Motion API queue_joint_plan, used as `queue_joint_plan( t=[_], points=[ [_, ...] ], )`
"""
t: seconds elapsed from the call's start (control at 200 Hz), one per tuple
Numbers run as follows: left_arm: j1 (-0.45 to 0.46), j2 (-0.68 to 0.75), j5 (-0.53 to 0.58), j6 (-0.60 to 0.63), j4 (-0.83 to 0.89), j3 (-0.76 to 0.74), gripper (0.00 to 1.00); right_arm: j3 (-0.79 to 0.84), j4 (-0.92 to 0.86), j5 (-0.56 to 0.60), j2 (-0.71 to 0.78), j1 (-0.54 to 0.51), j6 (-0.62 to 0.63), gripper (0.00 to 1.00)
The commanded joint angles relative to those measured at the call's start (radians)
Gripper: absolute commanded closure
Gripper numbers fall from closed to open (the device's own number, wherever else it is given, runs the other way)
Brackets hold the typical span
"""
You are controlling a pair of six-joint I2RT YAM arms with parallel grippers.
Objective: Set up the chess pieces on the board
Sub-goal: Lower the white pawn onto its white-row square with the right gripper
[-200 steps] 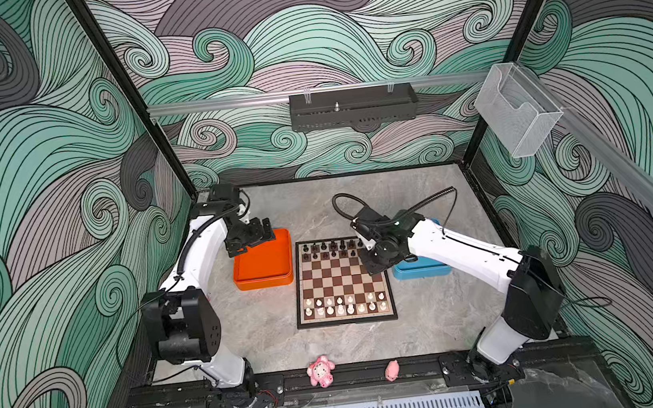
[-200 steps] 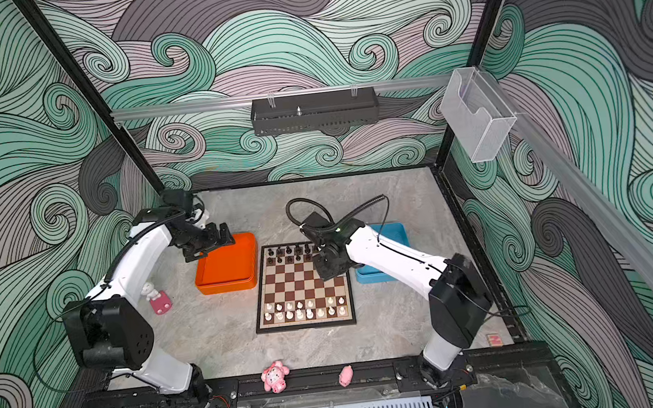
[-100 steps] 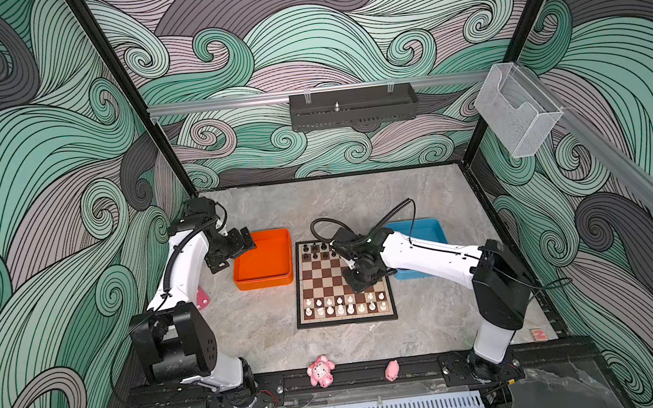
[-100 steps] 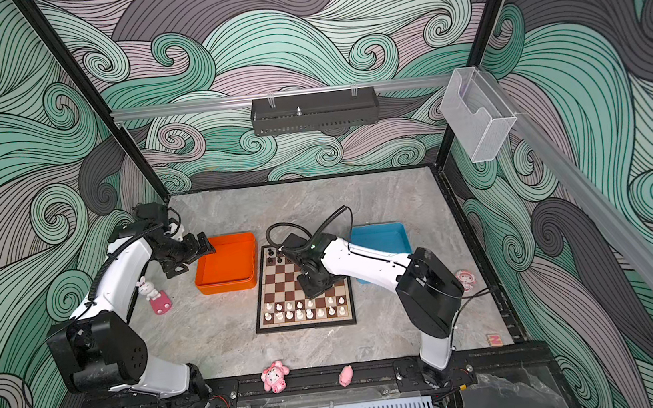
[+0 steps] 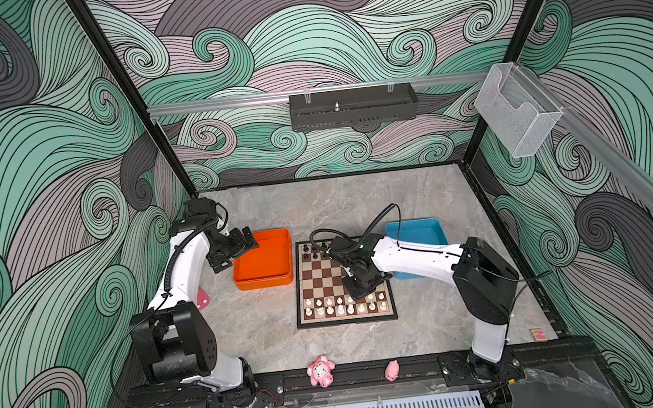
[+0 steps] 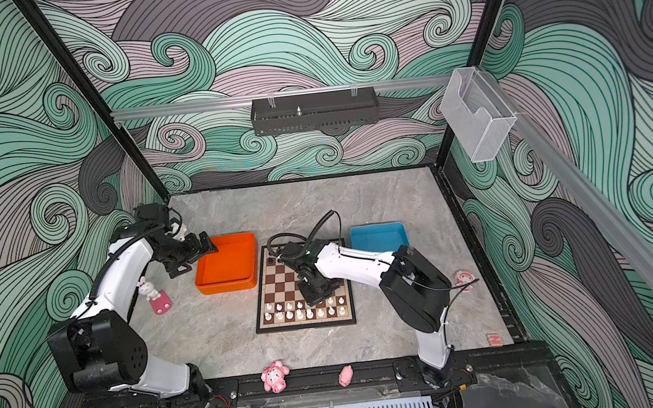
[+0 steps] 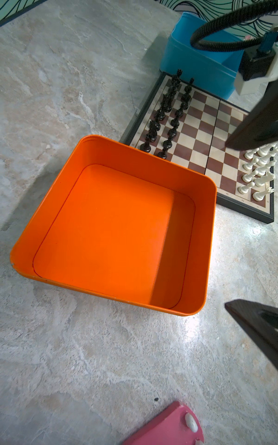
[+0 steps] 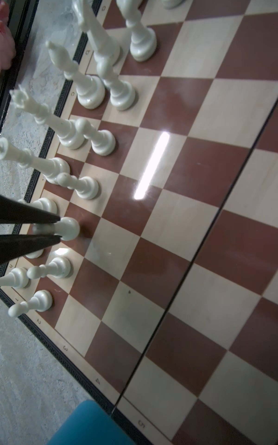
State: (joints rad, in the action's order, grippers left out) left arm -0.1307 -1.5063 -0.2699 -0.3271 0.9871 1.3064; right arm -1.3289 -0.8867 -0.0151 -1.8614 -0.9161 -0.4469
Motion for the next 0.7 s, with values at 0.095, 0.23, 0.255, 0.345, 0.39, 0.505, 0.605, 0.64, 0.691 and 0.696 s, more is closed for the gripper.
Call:
queue_joint_plan(
  t=[0.095,0.23,0.255,0.345,0.39,0.505,0.605,0.64,0.691,0.696],
  points=[
    [-0.006,-0.011,-0.020,-0.014,0.001,0.003,0.01,0.003,-0.012,-0.008,-0.014,-0.006,-0.008,0.95],
    [-0.006,-0.015,-0.023,-0.014,-0.003,0.005,0.01,0.001,-0.014,-0.015,-0.021,-0.006,-0.008,0.95],
    [-0.006,-0.017,-0.023,-0.014,-0.003,0.005,0.02,0.001,-0.015,-0.015,-0.022,-0.006,-0.008,0.95],
    [-0.006,-0.020,-0.024,-0.016,-0.004,0.006,0.01,0.002,-0.017,-0.013,-0.024,-0.006,-0.008,0.95],
    [-0.006,-0.020,-0.026,-0.016,-0.005,0.005,0.01,0.003,-0.018,-0.013,-0.025,-0.006,-0.010,0.94],
    [-0.006,-0.025,-0.030,-0.018,-0.009,0.002,0.01,0.002,-0.022,-0.013,-0.029,-0.006,-0.013,0.94],
    [-0.006,-0.028,-0.032,-0.019,-0.011,0.001,0.01,0.001,-0.029,-0.011,-0.029,-0.006,-0.013,0.94],
    [-0.006,-0.026,-0.032,-0.020,-0.012,0.000,0.02,0.002,-0.030,-0.011,-0.029,-0.006,-0.013,0.94],
    [-0.006,-0.025,-0.032,-0.020,-0.014,-0.001,0.01,0.002,-0.031,-0.011,-0.031,-0.006,-0.015,0.94],
    [-0.006,-0.026,-0.032,-0.020,-0.015,-0.001,0.02,0.002,-0.031,-0.011,-0.031,-0.006,-0.015,0.94]
  ],
)
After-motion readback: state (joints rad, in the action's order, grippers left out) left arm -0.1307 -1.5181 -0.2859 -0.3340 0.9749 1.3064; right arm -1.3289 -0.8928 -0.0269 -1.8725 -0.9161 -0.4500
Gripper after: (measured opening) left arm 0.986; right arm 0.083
